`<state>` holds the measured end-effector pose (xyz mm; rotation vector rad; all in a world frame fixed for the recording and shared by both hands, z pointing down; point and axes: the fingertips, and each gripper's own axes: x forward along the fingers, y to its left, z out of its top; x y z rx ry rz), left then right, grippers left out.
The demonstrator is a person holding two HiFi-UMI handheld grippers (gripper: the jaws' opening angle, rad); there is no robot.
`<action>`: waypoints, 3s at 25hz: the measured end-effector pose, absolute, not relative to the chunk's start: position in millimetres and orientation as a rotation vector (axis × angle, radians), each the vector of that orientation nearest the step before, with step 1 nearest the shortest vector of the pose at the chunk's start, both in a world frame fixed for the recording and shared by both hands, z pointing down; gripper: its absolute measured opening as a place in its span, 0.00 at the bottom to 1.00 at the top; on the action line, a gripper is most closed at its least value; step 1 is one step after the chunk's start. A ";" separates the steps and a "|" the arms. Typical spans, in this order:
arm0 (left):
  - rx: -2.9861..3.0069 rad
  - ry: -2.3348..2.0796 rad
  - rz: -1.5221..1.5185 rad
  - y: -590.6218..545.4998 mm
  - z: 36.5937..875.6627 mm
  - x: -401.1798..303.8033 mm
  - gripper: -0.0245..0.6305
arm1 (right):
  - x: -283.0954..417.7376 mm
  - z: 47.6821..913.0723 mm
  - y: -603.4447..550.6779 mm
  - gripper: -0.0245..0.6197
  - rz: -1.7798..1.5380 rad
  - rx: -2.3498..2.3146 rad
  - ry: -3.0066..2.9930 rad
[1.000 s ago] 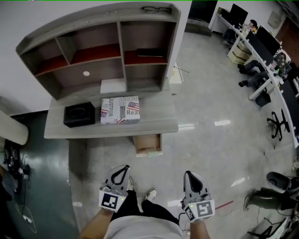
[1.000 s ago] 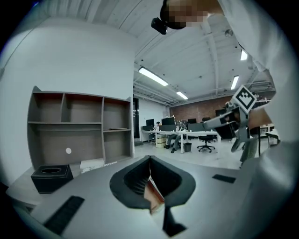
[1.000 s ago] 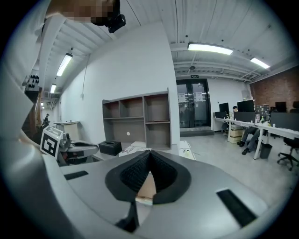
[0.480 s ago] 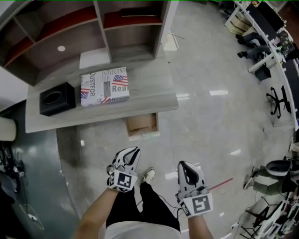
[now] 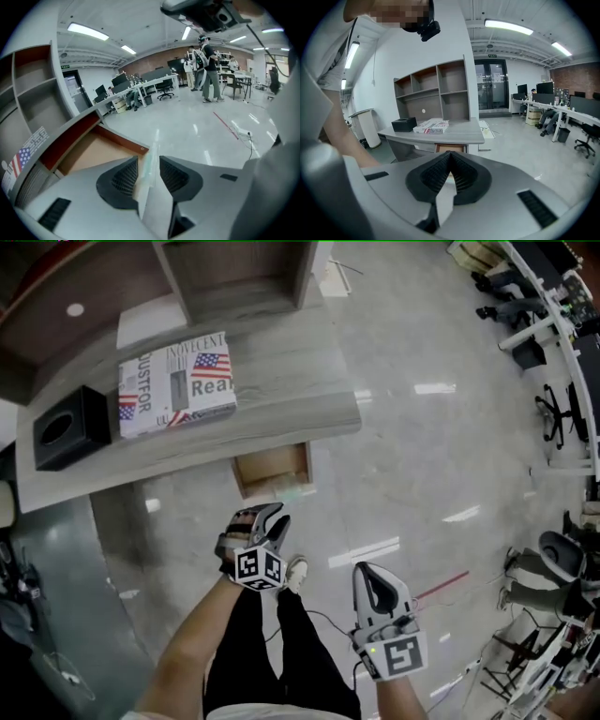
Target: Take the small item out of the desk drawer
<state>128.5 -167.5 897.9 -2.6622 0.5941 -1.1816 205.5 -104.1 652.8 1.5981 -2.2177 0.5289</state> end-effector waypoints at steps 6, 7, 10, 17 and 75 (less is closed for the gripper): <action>-2.567 0.546 -1.289 -181.2 939.4 136.0 0.28 | 206.2 679.8 -106.0 0.07 0.574 1.609 -2.186; -2.557 0.551 -1.300 -183.9 941.5 136.5 0.28 | 205.3 682.0 -106.3 0.07 0.578 1.610 -2.185; -2.531 0.547 -1.322 -188.5 943.4 138.8 0.25 | 202.9 684.8 -108.0 0.07 0.582 1.612 -2.182; -2.580 0.556 -1.289 -190.0 930.3 138.8 0.07 | 200.2 673.3 -112.6 0.07 0.557 1.638 -2.181; -2.763 1.608 0.225 -180.9 373.8 -120.5 0.07 | 162.7 364.7 -131.3 0.07 0.025 1.731 -2.445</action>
